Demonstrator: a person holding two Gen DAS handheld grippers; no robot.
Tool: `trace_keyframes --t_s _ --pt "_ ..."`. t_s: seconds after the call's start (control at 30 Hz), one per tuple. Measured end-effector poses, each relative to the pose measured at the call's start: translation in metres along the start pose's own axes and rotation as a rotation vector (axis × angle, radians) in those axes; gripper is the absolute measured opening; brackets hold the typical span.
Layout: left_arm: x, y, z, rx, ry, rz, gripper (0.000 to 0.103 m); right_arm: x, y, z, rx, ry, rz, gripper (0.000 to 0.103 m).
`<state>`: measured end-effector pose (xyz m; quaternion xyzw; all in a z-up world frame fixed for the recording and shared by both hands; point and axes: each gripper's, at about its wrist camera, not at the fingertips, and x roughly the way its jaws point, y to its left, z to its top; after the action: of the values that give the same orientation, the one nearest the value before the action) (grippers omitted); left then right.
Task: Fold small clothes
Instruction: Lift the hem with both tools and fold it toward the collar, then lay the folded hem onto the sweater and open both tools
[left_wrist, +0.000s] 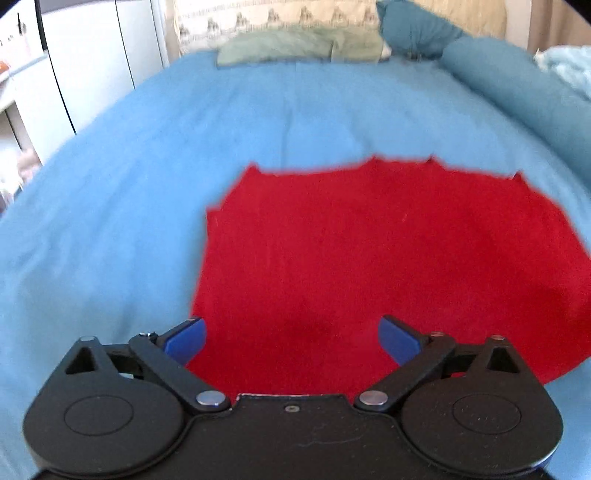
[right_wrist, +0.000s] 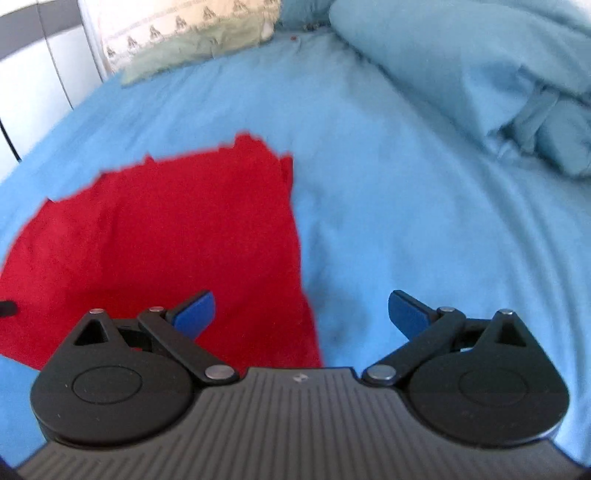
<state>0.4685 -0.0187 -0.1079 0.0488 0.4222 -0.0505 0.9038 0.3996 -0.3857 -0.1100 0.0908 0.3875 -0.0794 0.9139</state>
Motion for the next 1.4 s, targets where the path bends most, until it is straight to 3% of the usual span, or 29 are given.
trace_keyframes --t_s 0.13,0.37,0.57,0.8,0.87,1.0,1.13,1.3,1.4 --pt "-0.015 -0.016 0.014 -0.018 0.023 -0.016 0.103 -0.006 0.004 0.011 -0.029 0.035 0.076 0.103" --pt "0.035 -0.042 0.017 -0.091 0.125 -0.027 0.103 0.039 0.017 0.002 -0.069 0.094 0.051 0.103" --pt "0.056 -0.059 0.016 -0.109 0.152 -0.042 0.103 0.060 0.024 -0.006 -0.122 0.099 0.108 0.100" --pt "0.064 -0.073 0.016 -0.066 0.163 -0.050 0.103 0.062 0.027 -0.007 -0.083 0.093 0.124 0.082" --pt "0.068 -0.074 0.015 -0.056 0.175 -0.048 0.103 0.063 0.027 -0.005 -0.069 0.091 0.116 0.073" --pt "0.078 -0.073 0.018 -0.037 0.210 -0.053 0.103 0.061 0.024 0.004 0.000 0.109 0.111 0.035" --pt "0.086 -0.068 0.029 -0.057 0.278 -0.070 0.103 0.047 0.026 0.029 0.136 0.131 0.120 0.029" --pt "0.064 -0.031 0.037 -0.149 0.270 -0.151 0.102 -0.001 0.095 0.087 0.065 0.038 0.206 0.028" --pt "0.041 0.010 0.032 -0.170 0.241 -0.120 0.102 -0.018 0.164 0.108 -0.031 0.009 0.341 0.028"
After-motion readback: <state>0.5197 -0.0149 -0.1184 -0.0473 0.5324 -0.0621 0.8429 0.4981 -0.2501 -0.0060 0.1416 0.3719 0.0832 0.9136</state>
